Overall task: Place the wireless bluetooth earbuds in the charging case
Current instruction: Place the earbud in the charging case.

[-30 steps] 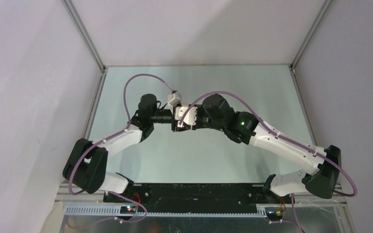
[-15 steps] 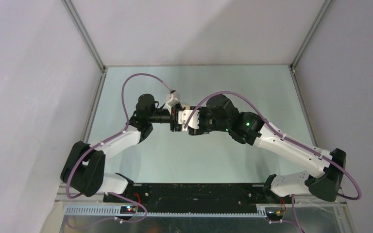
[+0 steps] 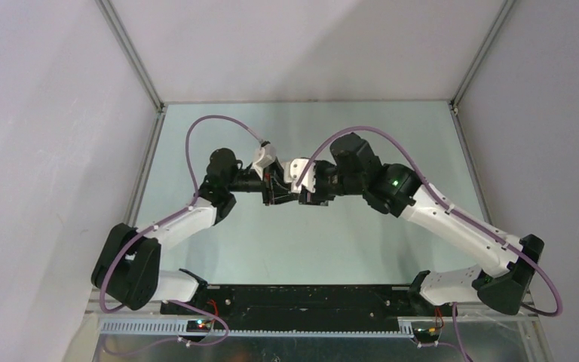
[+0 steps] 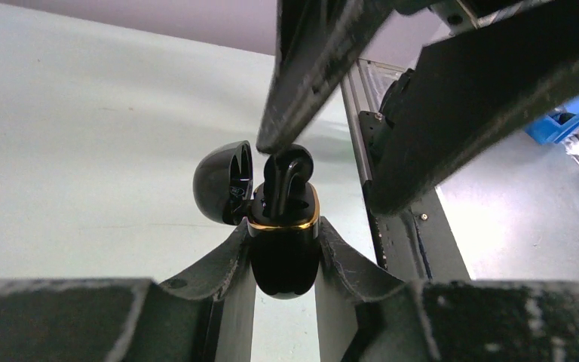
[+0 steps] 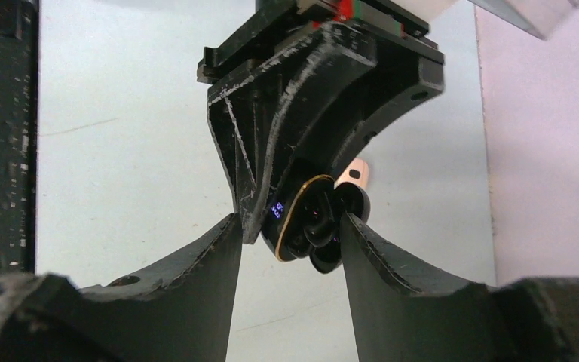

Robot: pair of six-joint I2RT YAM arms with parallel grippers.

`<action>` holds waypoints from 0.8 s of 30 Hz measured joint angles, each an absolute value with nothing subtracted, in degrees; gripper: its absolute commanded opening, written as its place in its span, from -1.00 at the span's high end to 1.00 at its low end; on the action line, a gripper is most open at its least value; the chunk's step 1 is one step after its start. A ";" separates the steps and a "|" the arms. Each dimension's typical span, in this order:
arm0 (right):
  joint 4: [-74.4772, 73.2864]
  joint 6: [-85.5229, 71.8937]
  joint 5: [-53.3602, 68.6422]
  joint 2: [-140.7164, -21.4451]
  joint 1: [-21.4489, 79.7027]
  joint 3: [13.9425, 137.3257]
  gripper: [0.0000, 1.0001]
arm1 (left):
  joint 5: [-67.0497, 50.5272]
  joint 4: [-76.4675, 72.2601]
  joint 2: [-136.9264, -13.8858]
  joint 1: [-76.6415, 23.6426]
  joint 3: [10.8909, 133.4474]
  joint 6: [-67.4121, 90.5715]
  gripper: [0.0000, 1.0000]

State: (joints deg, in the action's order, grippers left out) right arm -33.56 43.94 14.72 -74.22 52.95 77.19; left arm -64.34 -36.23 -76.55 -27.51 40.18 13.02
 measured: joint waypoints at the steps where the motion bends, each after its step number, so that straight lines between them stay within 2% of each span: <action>1: -34.41 43.42 16.25 -74.19 52.14 78.08 -0.11 | -64.36 -36.71 -76.34 -27.51 40.18 13.06 0.85; 14: -38.09 36.82 33.34 -70.15 40.66 83.64 -0.12 | -65.98 -46.50 -74.48 -27.51 37.47 17.06 0.81; 24: -36.40 35.35 26.68 -73.38 43.55 83.83 -0.12 | -66.46 -60.14 -74.11 -27.51 35.22 25.52 0.81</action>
